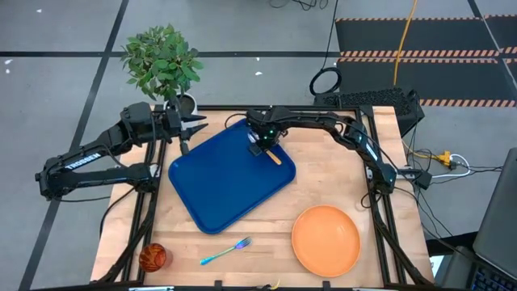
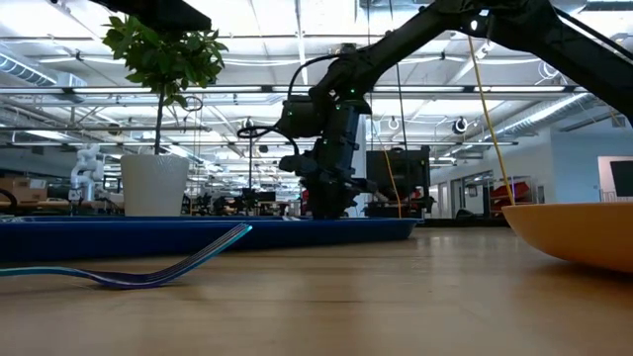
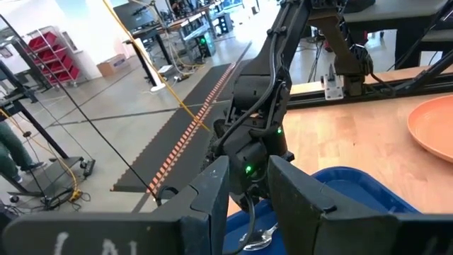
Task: Pick and place plate/cup/fork/spoon on tray
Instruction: Put the spoon on the right side of the serving tray
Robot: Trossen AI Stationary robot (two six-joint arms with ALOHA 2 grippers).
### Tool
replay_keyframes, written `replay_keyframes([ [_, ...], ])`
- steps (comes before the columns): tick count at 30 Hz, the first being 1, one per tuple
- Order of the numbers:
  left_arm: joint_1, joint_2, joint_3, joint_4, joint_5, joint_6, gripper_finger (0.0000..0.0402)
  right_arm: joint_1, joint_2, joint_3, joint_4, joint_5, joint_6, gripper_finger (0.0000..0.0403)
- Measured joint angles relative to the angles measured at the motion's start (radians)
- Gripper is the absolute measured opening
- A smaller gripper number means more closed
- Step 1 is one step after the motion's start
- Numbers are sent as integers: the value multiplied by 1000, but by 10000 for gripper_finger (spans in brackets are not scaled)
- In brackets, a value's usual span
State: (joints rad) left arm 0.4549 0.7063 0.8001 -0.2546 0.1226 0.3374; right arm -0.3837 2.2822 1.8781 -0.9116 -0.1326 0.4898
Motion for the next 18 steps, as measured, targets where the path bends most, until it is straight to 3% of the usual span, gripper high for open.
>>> replay_keyframes([
  [8,0,0,0,-3,0,0,104,18,-17,-2,-8,-1,24,136],
  [18,0,0,0,-3,0,0,104,14,-55,-2,-25,2,-3,139],
])
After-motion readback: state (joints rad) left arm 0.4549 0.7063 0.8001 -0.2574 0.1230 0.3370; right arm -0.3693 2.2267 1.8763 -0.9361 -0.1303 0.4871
